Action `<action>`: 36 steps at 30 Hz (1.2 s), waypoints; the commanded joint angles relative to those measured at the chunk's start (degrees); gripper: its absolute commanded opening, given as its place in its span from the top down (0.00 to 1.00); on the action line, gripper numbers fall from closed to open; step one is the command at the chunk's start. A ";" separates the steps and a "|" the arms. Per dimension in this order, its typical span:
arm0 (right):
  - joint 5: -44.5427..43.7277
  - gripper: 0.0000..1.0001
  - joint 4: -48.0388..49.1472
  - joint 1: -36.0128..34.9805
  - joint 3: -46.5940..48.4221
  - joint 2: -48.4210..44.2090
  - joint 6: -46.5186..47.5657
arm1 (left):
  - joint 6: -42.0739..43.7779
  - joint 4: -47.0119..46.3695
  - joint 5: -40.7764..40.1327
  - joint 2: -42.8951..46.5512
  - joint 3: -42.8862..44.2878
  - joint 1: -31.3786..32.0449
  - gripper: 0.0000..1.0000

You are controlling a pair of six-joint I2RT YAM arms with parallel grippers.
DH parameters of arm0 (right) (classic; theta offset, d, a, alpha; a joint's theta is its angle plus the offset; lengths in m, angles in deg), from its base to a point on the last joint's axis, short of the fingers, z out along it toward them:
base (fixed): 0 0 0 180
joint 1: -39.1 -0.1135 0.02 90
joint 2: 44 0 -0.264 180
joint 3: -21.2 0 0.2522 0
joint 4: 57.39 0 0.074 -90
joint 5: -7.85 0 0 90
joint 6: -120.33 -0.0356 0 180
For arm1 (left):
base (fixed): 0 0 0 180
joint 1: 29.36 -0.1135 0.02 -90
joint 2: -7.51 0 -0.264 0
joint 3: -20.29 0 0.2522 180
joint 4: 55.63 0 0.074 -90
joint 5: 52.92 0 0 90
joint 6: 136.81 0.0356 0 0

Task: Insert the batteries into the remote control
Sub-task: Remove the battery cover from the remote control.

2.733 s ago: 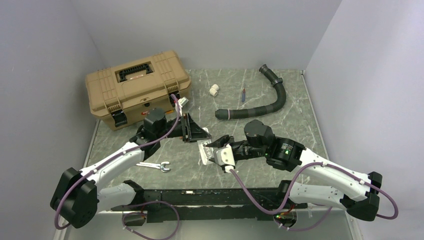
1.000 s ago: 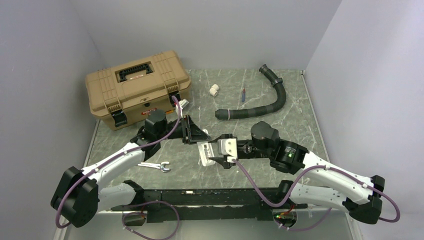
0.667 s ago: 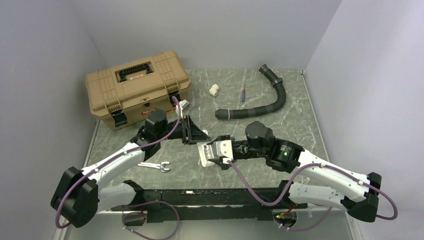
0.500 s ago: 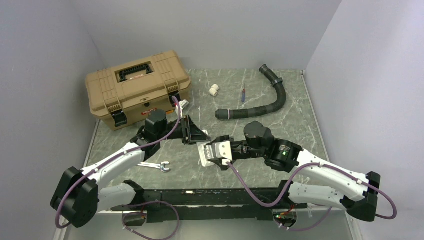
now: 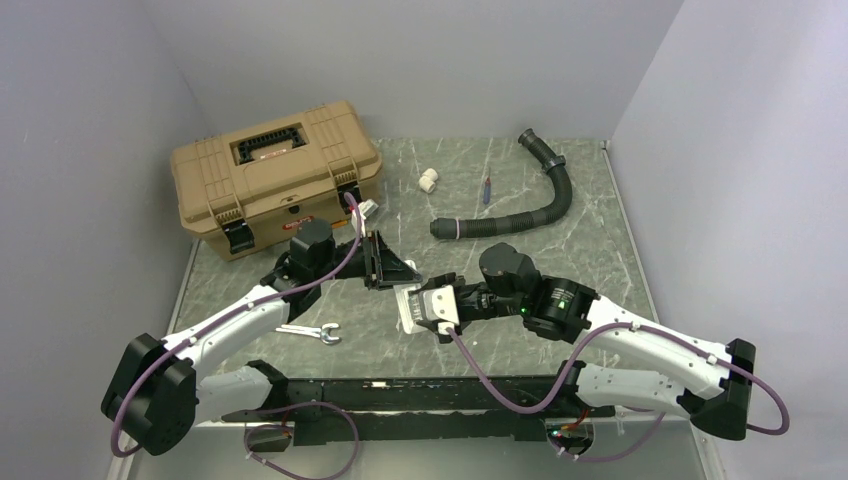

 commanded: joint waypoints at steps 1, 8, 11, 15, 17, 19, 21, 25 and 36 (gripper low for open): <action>1.14 0.44 0.61 0.15 1.80 0.13 1.35 | 0.52 -2.74 1.20 1.32 2.48 0.11 1.00; 0.85 0.44 0.57 0.09 1.71 0.81 1.96 | 0.58 -2.73 1.04 1.73 2.14 0.09 1.00; 0.94 0.44 0.48 0.05 1.72 1.06 2.11 | 0.42 -3.05 1.03 1.76 2.00 0.04 1.00; 0.76 0.43 0.64 0.04 1.62 1.25 2.34 | 0.70 -2.58 1.03 1.81 2.03 0.08 1.00; 0.42 0.41 0.82 0.08 1.54 1.22 2.49 | 0.77 -2.45 1.03 1.77 2.00 0.03 1.00; -0.15 0.40 1.15 0.08 1.38 1.15 2.51 | 0.62 -2.64 1.03 1.71 1.90 0.09 1.00; -0.44 0.38 1.40 0.06 1.13 0.89 2.60 | 0.48 -3.12 1.11 1.60 1.79 0.07 1.00; -1.26 0.37 1.31 0.09 0.94 0.88 2.96 | 0.65 -2.78 1.12 1.66 1.95 0.09 1.00; -4.87 0.36 6.33 0.09 -0.83 -1.46 3.39 | 0.43 -3.10 0.94 1.75 1.51 0.13 1.00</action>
